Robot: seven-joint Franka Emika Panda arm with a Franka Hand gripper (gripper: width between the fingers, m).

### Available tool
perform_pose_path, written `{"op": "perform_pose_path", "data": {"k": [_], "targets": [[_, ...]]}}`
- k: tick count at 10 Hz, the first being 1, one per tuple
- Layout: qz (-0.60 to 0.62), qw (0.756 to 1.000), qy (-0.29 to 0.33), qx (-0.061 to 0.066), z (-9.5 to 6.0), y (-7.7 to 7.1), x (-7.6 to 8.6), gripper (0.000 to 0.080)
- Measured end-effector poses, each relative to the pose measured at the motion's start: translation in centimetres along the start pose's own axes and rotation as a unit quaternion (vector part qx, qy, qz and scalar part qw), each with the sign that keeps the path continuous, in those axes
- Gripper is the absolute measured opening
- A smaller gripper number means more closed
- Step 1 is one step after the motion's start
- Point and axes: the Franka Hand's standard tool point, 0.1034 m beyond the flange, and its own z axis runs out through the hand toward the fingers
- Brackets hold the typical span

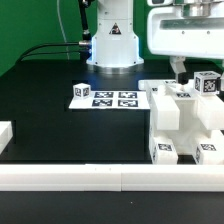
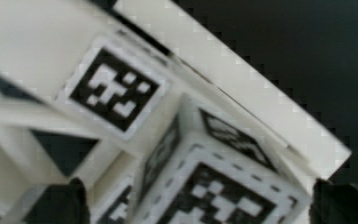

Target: Assemble chair

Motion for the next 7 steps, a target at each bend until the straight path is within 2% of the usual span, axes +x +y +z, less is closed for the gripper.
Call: {"op": "perform_pose_path", "data": {"k": [1,3,4,5,7], "targets": [[-0.043,0.999,-0.002,0.0,0.08,-0.16,-0.45,0.0645],[-0.113,0.994,-0.002,0.0,0.09,-0.06,-0.31,0.0649],[-0.169,0.986,0.001,-0.005,0.05,-0.2,-0.44,0.0649],[-0.267,0.963,0.009,-0.017,-0.08,-0.71,-0.94,0.0649],[-0.414,0.91,0.002,-0.03,-0.07,-0.79,-1.3,0.0649]]}}
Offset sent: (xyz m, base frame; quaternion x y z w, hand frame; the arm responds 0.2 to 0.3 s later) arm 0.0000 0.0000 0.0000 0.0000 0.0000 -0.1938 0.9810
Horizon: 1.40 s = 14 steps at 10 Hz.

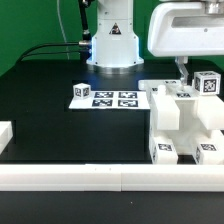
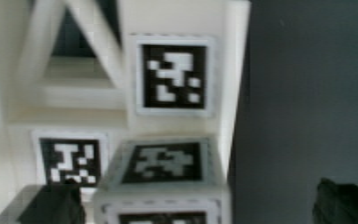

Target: Assemble chair

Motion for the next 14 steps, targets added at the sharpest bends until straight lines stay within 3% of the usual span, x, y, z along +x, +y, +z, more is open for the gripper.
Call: {"op": "perform_pose_path", "data": {"k": [1,3,4,5,12,14], "targets": [[0.003,1.0,0.0,0.0,0.01,0.06,0.01,0.0649],[0.017,1.0,0.0,0.0,0.04,0.06,-0.02,0.0419],[0.069,0.998,0.0,0.001,0.05,0.06,-0.02,0.0419],[0.108,0.994,-0.001,0.001,0.06,0.09,-0.03,0.0274],[0.309,0.951,-0.002,0.004,0.09,0.08,-0.05,0.0275],[0.411,0.912,-0.004,0.008,0.1,0.1,-0.07,0.0275]]}}
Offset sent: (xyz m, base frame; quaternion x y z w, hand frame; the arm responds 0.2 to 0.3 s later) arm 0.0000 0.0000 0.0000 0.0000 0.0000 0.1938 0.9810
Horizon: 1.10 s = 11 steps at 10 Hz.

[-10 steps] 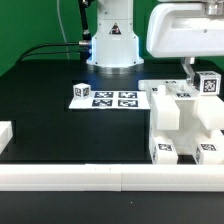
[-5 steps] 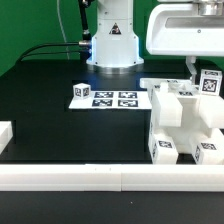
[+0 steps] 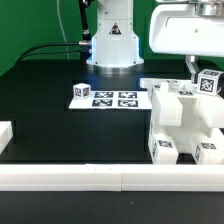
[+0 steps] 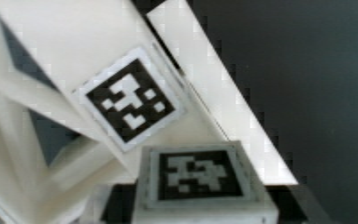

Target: Assemble chair

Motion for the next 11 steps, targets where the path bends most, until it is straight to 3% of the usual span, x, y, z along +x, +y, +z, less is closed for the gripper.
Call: {"op": "perform_pose_path", "data": {"k": [4,6,10,11], "targets": [[0.203,0.979,-0.012,0.007,0.01,0.05,0.03,0.0275],[0.295,0.955,-0.019,0.01,0.0,-0.03,-0.04,0.0275],[0.415,0.909,-0.029,0.012,0.05,-0.02,-0.01,0.0275],[0.412,0.911,-0.028,0.014,0.07,0.0,0.04,0.0275]]}}
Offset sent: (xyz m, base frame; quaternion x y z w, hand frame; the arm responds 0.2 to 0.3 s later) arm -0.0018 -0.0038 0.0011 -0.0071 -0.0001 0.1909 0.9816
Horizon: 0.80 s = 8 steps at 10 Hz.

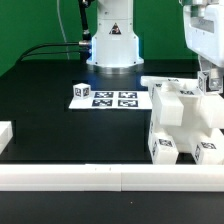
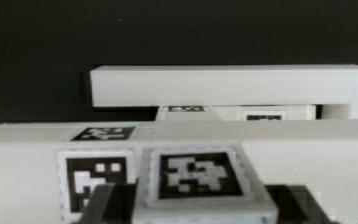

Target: Assemble chair

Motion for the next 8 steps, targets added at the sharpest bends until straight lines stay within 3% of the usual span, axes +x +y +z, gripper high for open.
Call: {"op": "perform_pose_path", "data": {"k": [1,2,3,4,6,8], "targets": [[-0.003,1.0,0.0,0.0,0.01,0.01,-0.02,0.0335],[-0.004,1.0,0.0,0.0,0.03,0.03,-0.05,0.047],[-0.015,1.0,0.001,-0.001,0.06,0.05,-0.07,0.047],[-0.065,0.998,0.001,-0.001,0.14,0.11,-0.13,0.0607],[-0.191,0.982,0.001,-0.002,0.09,-0.03,0.34,0.0636],[-0.312,0.95,0.0,-0.008,0.2,0.22,0.41,0.0649]]}}
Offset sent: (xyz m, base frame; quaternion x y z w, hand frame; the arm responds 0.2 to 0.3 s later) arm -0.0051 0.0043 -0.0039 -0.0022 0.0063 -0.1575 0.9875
